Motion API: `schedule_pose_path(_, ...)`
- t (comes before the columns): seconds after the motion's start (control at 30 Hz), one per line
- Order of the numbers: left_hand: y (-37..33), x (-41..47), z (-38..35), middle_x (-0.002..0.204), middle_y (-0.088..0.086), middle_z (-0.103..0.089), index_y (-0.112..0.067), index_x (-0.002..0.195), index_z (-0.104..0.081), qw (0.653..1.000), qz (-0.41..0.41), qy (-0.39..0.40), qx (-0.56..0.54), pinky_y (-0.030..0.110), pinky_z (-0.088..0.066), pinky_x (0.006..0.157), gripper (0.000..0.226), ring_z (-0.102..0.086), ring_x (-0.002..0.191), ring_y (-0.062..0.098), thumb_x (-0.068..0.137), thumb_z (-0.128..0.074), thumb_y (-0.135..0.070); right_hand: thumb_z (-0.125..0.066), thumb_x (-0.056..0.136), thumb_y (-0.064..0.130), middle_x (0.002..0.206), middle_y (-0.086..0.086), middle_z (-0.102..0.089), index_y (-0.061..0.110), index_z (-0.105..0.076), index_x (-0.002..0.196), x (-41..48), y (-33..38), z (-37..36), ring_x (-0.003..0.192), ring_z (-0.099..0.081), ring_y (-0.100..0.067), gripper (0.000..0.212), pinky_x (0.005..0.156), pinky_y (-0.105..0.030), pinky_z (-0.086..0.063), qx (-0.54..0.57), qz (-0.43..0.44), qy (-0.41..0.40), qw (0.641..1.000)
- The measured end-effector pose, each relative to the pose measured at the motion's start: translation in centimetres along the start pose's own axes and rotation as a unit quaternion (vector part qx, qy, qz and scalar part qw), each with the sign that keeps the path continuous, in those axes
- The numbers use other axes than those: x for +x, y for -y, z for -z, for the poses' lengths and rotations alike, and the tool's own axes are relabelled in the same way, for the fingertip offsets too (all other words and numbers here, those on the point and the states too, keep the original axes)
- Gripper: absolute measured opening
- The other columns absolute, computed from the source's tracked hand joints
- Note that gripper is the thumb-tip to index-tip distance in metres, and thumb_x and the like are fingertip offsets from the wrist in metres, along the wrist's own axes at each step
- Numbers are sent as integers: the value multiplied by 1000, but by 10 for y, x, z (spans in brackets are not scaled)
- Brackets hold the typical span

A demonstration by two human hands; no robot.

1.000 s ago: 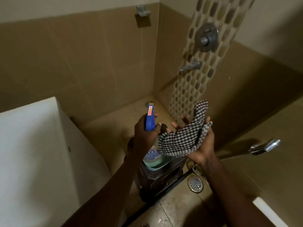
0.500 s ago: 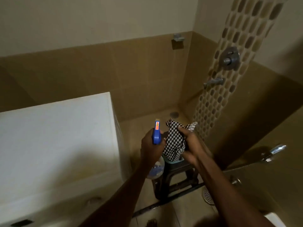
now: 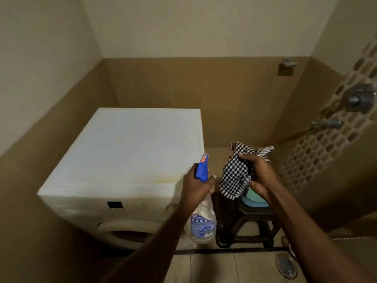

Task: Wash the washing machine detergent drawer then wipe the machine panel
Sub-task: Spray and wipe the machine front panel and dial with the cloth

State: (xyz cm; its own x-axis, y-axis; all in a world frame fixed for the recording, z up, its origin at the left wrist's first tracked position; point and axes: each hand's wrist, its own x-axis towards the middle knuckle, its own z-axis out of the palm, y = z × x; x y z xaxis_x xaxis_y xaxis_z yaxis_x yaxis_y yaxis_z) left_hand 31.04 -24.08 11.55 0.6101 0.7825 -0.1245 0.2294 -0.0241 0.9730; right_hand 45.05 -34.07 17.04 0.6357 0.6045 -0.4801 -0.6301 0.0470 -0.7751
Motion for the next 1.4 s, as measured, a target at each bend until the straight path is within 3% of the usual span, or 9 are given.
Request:
schedule_pose_path(0.17,19,-6,82,91,8,-69,-5,97,-62,999,29,-43,-14,15,-46,48,15,-61,44,14,82,-65,-5,-55,88,11,95,-13,-70,1,-64,106,-5,-32,-62,85,-66,-26,22,77,-39,-55,-33,6,-5,999)
schedule_pose_path(0.33,51,-15,184,90,-1,-69,-11,104,-61,995,73,-71,-18,18,-50,55,20,-64,45,14,85,-67,-14,-52,87,6,107,-20,-71,-3,-62,113,-9,-82,-143,103,-67,-34,30,98,-50,-49,-127,11,27,991)
schedule_pose_path(0.43,70,-19,243,79,-1,-69,-12,96,-63,992,86,-97,-6,24,-50,60,14,-63,43,15,84,-69,-12,-54,89,3,104,-21,-71,-3,-60,112,-14,-112,-190,98,-69,-34,24,91,-51,-52,-152,35,37,987)
schedule_pose_path(0.6,104,-31,328,76,5,-66,-10,95,-61,981,119,-155,11,15,-48,50,13,-64,47,13,84,-68,-8,-56,82,-13,98,-21,-66,-7,-60,107,-24,-153,-245,92,-65,-33,26,86,-44,-53,-157,28,102,982)
schedule_pose_path(0.7,123,-35,362,81,7,-66,-12,94,-61,974,135,-180,26,24,-53,59,13,-66,61,21,85,-68,-6,-53,82,-18,108,-22,-63,-8,-56,110,-24,-177,-265,103,-60,-35,30,90,-45,-50,-225,42,92,969)
schedule_pose_path(0.87,155,-36,393,83,21,-67,-20,82,-56,955,171,-238,41,51,-59,76,20,-68,78,43,79,-69,-5,-67,85,1,107,-13,-68,0,-61,110,-18,-193,-290,100,-65,-28,26,88,-45,-54,-349,145,71,923)
schedule_pose_path(1.07,161,-31,414,75,13,-61,-9,100,-55,949,193,-248,18,22,-49,47,21,-60,56,21,84,-68,-1,-78,70,25,90,-6,-74,9,-68,100,-9,-202,-320,82,-72,-22,35,73,-43,-59,-358,186,61,913)
schedule_pose_path(1.2,164,-19,423,69,8,-60,-4,100,-57,947,206,-241,43,14,-44,42,18,-59,53,15,85,-67,-4,-77,57,44,91,-6,-74,15,-68,101,13,-216,-326,82,-72,-25,54,76,-50,-59,-300,151,33,942)
schedule_pose_path(1.4,163,-7,428,57,-1,-54,-3,97,-58,947,205,-233,81,7,-36,36,12,-53,35,1,88,-65,-7,-76,54,45,97,-8,-72,13,-64,105,42,-222,-331,87,-71,-25,61,77,-48,-59,-282,119,19,952)
